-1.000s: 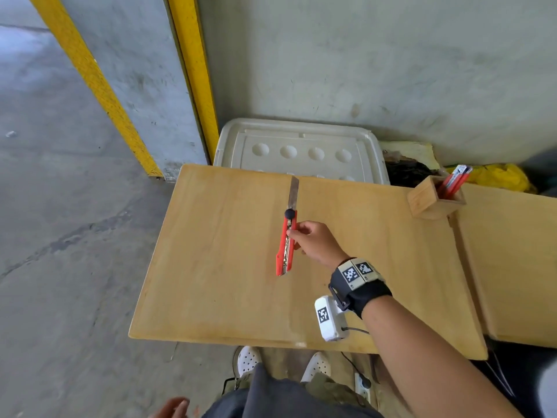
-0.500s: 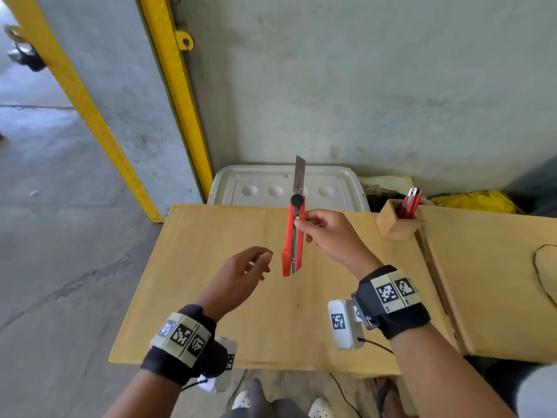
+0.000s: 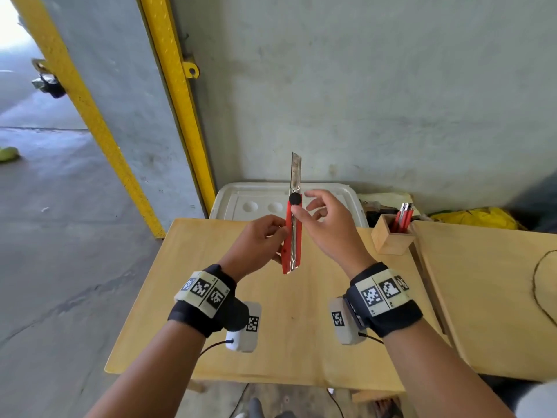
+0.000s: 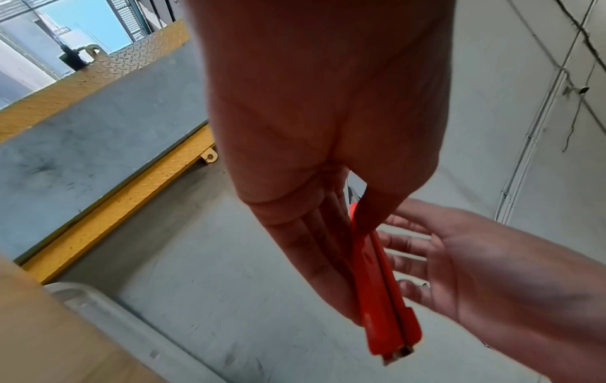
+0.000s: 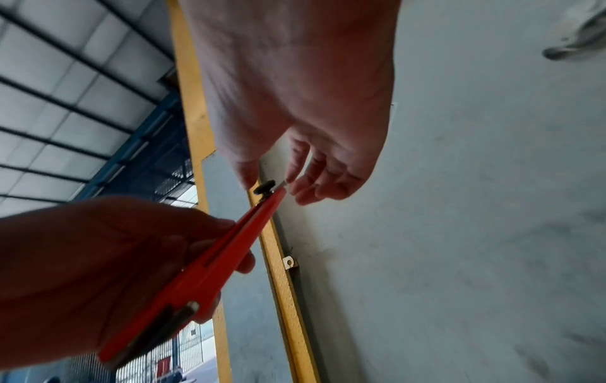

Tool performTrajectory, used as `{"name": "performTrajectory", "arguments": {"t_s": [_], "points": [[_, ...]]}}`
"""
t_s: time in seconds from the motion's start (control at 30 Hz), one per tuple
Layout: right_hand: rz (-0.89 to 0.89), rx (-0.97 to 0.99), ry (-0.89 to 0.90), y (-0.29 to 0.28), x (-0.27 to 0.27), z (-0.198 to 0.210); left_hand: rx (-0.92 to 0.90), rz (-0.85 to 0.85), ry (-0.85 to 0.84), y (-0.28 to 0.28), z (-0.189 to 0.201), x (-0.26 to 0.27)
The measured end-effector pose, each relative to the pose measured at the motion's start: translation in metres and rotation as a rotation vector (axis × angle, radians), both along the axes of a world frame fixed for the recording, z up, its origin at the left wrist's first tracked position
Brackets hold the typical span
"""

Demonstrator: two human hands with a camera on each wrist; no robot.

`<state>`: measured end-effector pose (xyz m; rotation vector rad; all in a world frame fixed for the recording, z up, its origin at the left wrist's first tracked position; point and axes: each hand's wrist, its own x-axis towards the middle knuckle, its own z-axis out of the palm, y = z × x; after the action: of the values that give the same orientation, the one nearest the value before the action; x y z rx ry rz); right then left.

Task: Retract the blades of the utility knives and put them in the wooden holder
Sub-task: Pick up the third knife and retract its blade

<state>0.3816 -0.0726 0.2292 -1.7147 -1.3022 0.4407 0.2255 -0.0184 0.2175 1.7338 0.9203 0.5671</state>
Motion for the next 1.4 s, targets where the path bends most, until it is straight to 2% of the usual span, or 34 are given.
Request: {"name": "performTrajectory", "arguments": {"t_s": [0.1,0.2,0.4,0.47,0.67,0.93,1.07,1.4], "points": [[-0.069,0.136,-0.197,0.007,-0.002,0.007,0.022,0.001,0.002,-0.001,0.004,0.004],[-0.079,0.171,-0.351,0.015,-0.002,0.01,0.055,0.013,0.02,0.0,0.006,0.005],[0.123,0.099,-0.546,0.02,0.005,0.02,0.045,0.047,0.009,0.004,0.009,0.001],[0.132,0.098,-0.548,0.02,0.006,0.023,0.036,0.047,0.007,0.005,0.011,0.0],[-0.002,0.123,-0.465,0.028,0.002,0.024,0.054,0.049,0.035,0.008,0.016,0.0],[0.176,0.08,-0.594,0.031,0.005,0.028,0.042,0.063,0.038,0.01,0.017,0.0],[0.175,0.076,-0.588,0.031,0.006,0.025,0.021,0.065,0.023,0.011,0.018,-0.003],[0.245,0.157,-0.575,0.019,-0.011,0.01,-0.137,0.13,-0.154,0.017,0.03,-0.013]]}}
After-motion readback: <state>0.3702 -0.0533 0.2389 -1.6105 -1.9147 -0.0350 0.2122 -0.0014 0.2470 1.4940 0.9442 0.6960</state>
